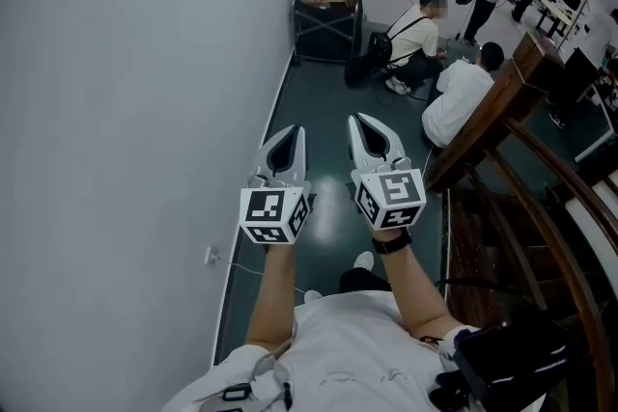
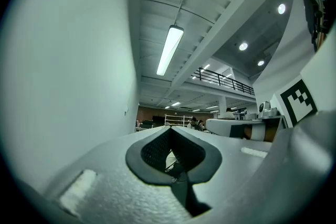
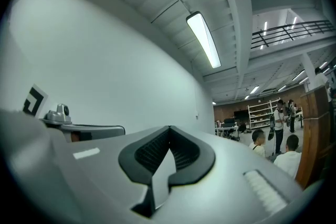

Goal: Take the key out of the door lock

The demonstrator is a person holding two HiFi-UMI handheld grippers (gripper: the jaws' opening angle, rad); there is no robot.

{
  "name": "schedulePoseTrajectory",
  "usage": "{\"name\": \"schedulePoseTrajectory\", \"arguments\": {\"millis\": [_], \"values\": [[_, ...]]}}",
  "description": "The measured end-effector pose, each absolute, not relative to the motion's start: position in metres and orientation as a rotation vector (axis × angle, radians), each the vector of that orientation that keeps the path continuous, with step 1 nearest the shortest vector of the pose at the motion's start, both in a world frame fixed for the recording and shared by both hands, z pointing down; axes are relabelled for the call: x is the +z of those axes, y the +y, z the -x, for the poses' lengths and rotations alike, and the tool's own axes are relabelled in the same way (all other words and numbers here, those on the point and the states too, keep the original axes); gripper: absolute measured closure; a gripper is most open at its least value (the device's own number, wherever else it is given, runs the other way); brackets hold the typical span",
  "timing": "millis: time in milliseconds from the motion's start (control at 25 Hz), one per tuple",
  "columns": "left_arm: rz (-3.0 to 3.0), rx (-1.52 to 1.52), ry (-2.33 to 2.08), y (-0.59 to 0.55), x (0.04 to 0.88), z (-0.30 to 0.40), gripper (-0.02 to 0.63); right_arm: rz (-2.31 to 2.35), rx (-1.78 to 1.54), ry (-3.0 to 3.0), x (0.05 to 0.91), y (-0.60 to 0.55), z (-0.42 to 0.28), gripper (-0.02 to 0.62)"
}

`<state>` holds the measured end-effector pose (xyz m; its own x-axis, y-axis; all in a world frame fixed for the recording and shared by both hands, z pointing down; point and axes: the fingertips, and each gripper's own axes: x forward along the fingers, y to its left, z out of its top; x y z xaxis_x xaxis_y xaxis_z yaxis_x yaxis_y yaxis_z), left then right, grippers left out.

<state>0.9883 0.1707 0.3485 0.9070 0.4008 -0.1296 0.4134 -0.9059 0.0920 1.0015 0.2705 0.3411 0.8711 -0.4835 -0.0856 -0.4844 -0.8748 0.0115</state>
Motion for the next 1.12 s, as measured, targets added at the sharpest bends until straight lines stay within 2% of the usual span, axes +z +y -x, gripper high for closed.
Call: {"name": "schedulePoseTrajectory", "arguments": {"millis": [360,720,1000,1120], "values": [[-2.913,-0.17,0.667,0.201,0.356,-1.011,0.607,3.073,0.074,0.566,0.349,0.306,-1.024,0.598],[-2.99,-0.129,0.516,0.22,0.361,-1.06,0.607,2.922,0.078,0.896,0.345,0.303,-1.072,0.597],[-2.946,-0.199,0.215,0.17,0.353,-1.081,0.611,2.735,0.158,1.573,0.336,0.241,-1.089,0.595],[-2.937,-0.24,-0.048,0.125,0.361,-1.06,0.611,2.432,0.17,1.897,0.342,0.193,-1.076,0.595]]}}
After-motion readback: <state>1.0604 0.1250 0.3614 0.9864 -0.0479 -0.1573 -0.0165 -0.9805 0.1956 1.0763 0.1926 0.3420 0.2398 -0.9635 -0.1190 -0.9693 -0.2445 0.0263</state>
